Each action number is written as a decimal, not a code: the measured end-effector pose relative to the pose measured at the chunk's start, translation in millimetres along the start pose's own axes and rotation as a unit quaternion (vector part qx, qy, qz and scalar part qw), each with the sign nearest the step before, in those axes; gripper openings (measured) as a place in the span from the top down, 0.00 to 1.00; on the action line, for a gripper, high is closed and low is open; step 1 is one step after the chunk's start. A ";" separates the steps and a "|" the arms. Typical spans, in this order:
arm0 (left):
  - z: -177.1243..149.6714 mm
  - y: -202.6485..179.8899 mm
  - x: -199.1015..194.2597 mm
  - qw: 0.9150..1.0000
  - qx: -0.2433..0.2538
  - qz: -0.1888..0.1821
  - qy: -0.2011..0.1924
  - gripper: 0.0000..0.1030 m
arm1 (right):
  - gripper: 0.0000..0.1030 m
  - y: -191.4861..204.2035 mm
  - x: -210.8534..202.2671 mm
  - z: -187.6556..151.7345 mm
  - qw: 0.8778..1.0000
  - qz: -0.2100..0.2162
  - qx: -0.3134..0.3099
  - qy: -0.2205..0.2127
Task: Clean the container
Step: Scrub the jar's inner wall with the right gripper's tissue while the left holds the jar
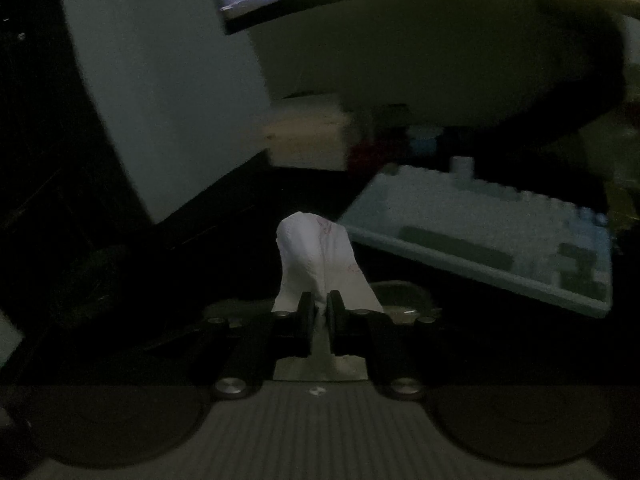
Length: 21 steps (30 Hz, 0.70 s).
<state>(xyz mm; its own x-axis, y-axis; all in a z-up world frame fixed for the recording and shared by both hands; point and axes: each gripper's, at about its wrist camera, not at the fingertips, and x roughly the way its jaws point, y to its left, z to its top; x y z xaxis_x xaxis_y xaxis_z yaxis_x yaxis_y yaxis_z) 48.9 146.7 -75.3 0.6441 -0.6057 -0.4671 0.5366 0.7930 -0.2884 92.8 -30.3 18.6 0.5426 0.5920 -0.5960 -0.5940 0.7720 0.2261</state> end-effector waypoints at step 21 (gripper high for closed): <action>-0.6 -13.6 9.6 1.000 0.004 0.022 -0.006 0.00 | 0.91 -4.1 6.3 6.6 1.000 -0.015 -0.013 0.007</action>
<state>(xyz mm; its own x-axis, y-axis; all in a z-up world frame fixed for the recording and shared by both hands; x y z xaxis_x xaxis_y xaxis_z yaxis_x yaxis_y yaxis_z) 47.5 130.2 -76.4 0.6736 -0.5713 -0.4689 0.5117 0.8183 -0.2619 102.5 -28.2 18.9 0.5518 0.5655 -0.6130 -0.5932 0.7828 0.1881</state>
